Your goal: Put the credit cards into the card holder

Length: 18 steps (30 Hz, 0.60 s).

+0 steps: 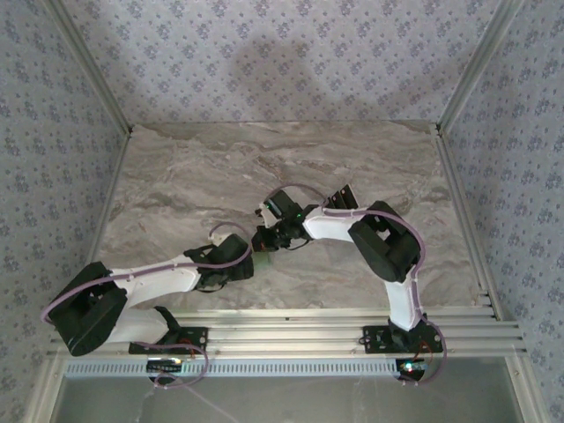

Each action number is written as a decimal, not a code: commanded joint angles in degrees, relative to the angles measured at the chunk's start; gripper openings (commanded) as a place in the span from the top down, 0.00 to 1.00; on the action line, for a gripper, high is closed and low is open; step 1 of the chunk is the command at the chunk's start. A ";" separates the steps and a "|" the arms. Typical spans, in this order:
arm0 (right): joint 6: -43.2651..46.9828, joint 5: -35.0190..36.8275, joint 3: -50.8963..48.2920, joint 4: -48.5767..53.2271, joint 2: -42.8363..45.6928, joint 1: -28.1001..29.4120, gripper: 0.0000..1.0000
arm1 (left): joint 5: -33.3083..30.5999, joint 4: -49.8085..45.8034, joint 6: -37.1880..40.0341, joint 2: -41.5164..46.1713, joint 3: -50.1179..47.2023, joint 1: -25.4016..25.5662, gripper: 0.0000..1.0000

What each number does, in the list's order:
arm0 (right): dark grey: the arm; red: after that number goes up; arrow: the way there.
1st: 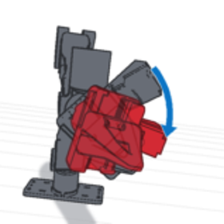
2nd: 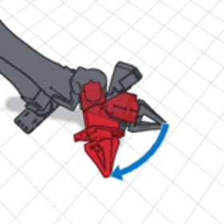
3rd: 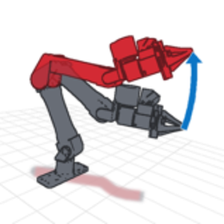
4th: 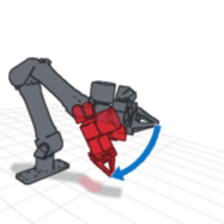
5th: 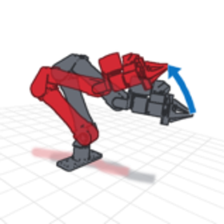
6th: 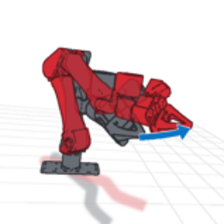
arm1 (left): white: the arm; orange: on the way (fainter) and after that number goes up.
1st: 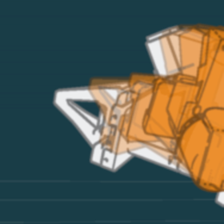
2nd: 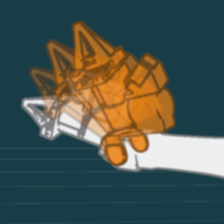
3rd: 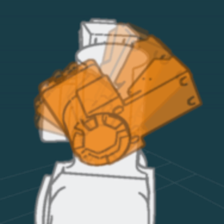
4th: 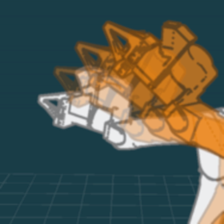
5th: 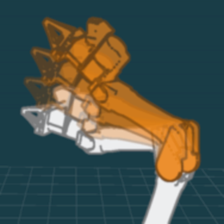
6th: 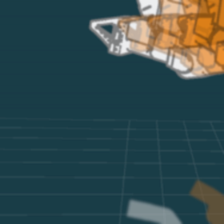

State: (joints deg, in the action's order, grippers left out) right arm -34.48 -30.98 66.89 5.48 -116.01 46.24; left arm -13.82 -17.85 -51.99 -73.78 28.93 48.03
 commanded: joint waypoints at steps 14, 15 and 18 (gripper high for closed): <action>-2.36 4.46 -7.41 21.37 -9.68 0.33 1.00 | 8.20 5.72 4.14 1.29 3.98 -17.93 0.12; -2.56 4.29 -7.32 21.49 -9.59 0.30 1.00 | 9.40 7.00 4.74 -0.23 4.32 -18.75 0.12; -2.73 4.11 -7.28 22.19 -9.00 0.31 1.00 | 12.37 10.93 5.81 -4.18 5.73 -19.48 0.12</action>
State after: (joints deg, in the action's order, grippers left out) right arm -36.27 -33.95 66.63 4.67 -116.31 45.23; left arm -5.69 -11.62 -48.82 -75.70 32.58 29.02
